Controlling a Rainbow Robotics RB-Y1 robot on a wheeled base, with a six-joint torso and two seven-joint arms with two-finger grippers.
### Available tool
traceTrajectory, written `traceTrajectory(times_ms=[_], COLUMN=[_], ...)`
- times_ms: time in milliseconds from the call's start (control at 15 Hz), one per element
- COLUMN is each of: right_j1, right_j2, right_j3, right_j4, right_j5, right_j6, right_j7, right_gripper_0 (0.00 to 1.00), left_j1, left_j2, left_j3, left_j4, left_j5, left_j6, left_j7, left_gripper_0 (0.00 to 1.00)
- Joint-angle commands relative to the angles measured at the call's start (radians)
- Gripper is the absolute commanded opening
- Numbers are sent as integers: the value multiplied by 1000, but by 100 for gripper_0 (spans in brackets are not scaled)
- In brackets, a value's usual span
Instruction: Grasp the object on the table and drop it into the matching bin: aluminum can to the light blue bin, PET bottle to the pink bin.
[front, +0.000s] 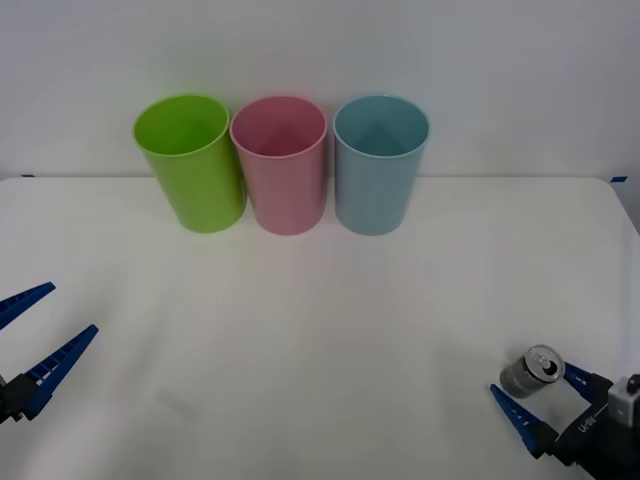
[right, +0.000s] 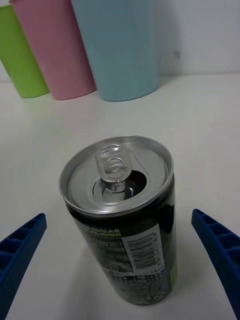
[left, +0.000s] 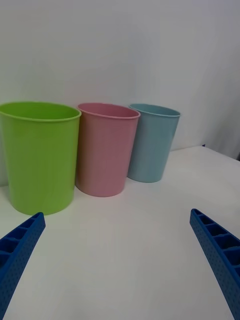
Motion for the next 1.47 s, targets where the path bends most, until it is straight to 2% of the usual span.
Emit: traceTrajectory(times_ms=[67,867,933,1000,1067,1133,1467], right_j1=[-14,-34,-34,-34,-34,-34,-37], right_j2=[11,30,30,30,30,30,30], right_j3=[17,35,37,35,37,38,38], right_j4=[0,0,0,0,0,0,-2], right_j5=[0,0,0,0,0,0,0], right_j6=[19,44,44,44,42,41,38], right_j7=[8,42,45,46,54,57,65], right_gripper_0=[100,100,92,42,11,0,0], left_j1=[0,0,0,0,0,0,0], left_j2=[0,0,0,0,0,0,0], left_j3=[0,0,0,0,0,0,0], left_j4=[0,0,0,0,0,0,0], left_j5=[0,0,0,0,0,0,0], left_j6=[0,0,0,0,0,0,0], left_j7=[0,0,0,0,0,0,0], left_gripper_0=[100,100,100,100,100,100,100])
